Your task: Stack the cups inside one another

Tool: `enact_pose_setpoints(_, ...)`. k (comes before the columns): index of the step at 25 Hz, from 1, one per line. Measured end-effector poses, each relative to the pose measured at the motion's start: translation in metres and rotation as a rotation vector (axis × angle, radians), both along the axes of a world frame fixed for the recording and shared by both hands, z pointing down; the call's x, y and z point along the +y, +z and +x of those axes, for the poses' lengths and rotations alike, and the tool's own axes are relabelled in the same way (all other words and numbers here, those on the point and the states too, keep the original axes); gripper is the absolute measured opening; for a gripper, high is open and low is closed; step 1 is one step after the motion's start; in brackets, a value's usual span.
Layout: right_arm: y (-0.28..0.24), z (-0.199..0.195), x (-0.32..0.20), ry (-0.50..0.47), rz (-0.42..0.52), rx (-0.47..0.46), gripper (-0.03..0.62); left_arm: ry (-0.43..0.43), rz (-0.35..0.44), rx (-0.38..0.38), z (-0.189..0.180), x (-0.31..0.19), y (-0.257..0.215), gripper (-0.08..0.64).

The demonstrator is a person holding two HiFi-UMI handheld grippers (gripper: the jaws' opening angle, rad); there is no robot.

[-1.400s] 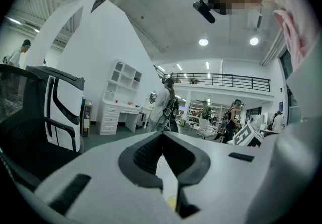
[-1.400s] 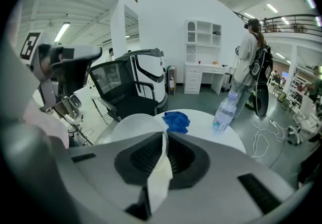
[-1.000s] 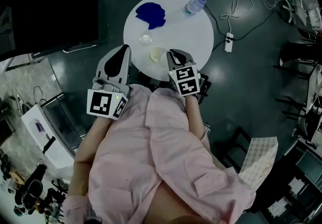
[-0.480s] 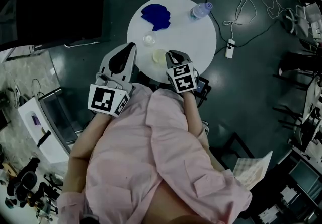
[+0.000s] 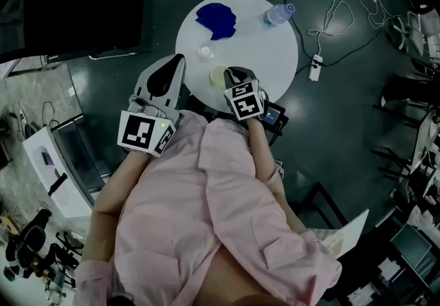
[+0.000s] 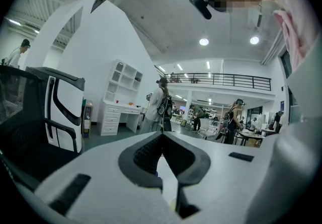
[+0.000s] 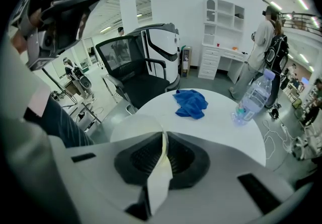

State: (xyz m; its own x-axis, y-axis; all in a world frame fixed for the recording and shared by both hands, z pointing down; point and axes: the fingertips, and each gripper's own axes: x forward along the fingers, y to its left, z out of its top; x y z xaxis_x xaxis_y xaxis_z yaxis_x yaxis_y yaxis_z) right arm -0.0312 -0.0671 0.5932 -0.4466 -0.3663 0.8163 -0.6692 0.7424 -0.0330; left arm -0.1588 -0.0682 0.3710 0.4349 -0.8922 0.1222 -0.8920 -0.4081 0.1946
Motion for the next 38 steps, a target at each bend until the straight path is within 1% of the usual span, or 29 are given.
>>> enact_pose_setpoints(20,0.028,-0.002,0.012,-0.06,-0.053,0.057,0.038,-0.008,-0.001,-0.008,-0.002,-0.003,0.001,0.009)
enact_pose_setpoints(38,0.034,-0.005,0.016,-0.104,-0.043,0.082,0.04,-0.007,0.005,-0.014,-0.002,-0.001,-0.002,0.009)
